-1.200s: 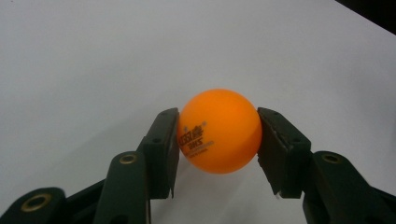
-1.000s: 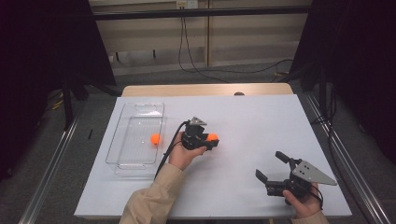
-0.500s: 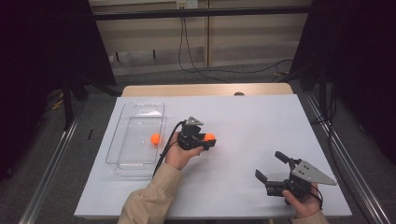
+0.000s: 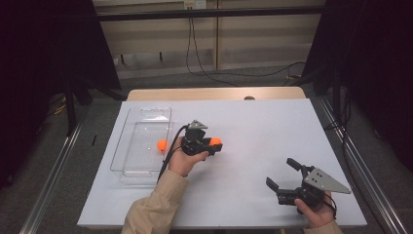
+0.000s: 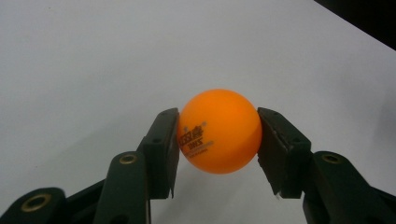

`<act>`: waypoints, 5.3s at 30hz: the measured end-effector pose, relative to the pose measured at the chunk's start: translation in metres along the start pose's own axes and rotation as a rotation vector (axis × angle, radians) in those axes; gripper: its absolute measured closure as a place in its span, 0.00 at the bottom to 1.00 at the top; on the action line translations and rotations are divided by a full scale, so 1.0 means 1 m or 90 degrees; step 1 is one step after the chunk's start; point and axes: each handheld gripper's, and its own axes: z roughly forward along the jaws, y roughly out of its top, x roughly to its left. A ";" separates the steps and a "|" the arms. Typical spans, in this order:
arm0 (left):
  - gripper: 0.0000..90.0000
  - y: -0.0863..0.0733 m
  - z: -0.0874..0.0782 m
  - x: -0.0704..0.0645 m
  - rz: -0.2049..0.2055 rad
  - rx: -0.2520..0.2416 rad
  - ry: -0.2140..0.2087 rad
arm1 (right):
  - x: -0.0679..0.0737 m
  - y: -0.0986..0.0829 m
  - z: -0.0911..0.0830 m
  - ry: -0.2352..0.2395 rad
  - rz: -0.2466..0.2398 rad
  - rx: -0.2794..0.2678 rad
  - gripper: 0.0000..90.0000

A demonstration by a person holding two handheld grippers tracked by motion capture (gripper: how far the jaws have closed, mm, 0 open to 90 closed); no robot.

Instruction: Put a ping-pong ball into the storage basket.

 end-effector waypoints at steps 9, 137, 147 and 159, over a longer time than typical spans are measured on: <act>0.57 0.001 -0.004 0.000 -0.005 -0.006 -0.001 | 0.000 0.000 0.000 -0.001 0.000 -0.002 0.01; 0.57 0.009 -0.068 0.038 -0.066 -0.041 0.055 | 0.000 0.001 0.000 0.004 -0.001 -0.005 0.01; 0.57 0.009 -0.071 0.041 -0.067 -0.044 0.061 | 0.000 0.001 0.000 0.004 0.000 -0.005 0.02; 0.57 0.009 -0.075 0.044 -0.068 -0.047 0.063 | 0.000 0.001 0.000 0.004 0.000 -0.004 0.01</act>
